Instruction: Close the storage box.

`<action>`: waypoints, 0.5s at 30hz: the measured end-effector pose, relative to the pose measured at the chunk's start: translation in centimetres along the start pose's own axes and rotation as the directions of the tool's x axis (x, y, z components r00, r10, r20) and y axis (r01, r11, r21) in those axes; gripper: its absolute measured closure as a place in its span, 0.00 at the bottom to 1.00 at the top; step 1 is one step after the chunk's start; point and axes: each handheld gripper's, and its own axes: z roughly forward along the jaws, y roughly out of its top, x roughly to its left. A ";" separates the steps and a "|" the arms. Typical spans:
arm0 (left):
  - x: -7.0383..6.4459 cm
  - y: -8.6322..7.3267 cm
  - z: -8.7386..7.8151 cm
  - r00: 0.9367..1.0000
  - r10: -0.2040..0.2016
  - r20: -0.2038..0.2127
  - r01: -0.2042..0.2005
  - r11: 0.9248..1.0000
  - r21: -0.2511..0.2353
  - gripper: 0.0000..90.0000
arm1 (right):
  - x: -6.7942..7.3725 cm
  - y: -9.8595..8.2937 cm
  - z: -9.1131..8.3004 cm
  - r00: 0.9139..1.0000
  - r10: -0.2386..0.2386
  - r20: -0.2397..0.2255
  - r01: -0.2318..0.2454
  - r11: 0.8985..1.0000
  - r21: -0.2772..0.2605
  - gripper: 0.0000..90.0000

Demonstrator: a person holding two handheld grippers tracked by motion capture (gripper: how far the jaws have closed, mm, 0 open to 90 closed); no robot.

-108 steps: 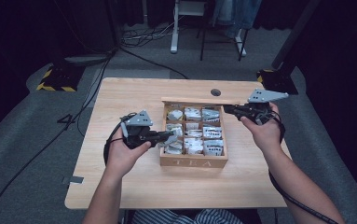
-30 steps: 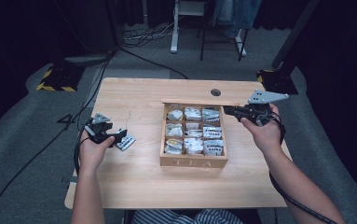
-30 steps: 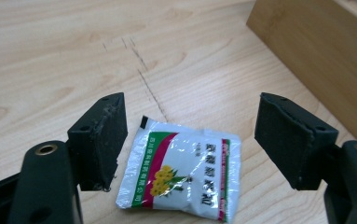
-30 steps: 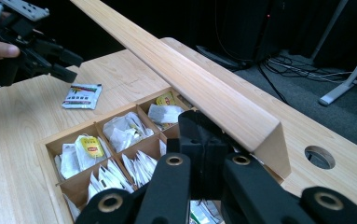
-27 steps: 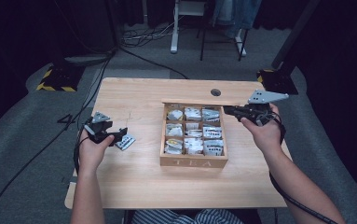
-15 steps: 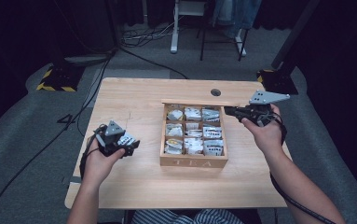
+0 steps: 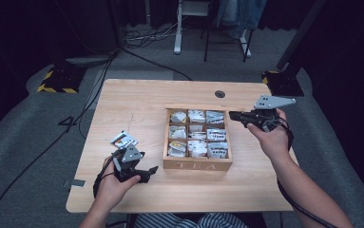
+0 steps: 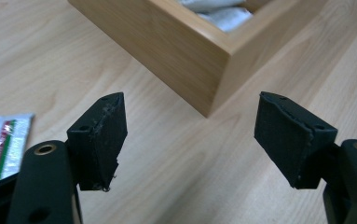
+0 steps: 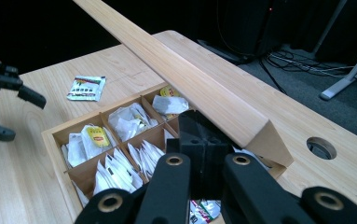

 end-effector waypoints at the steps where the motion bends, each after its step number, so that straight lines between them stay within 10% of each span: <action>1: -0.4 -0.7 0.1 1.000 -0.004 0.003 0.004 1.000 -0.010 0.29 | 0.0 0.0 -0.1 1.000 -0.001 0.000 0.001 1.000 0.001 1.00; 15: 0.3 -4.1 2.0 0.999 -0.032 -0.026 0.034 0.998 0.058 0.24 | 0.5 -0.6 -0.3 0.999 0.022 -0.026 -0.021 0.999 0.034 1.00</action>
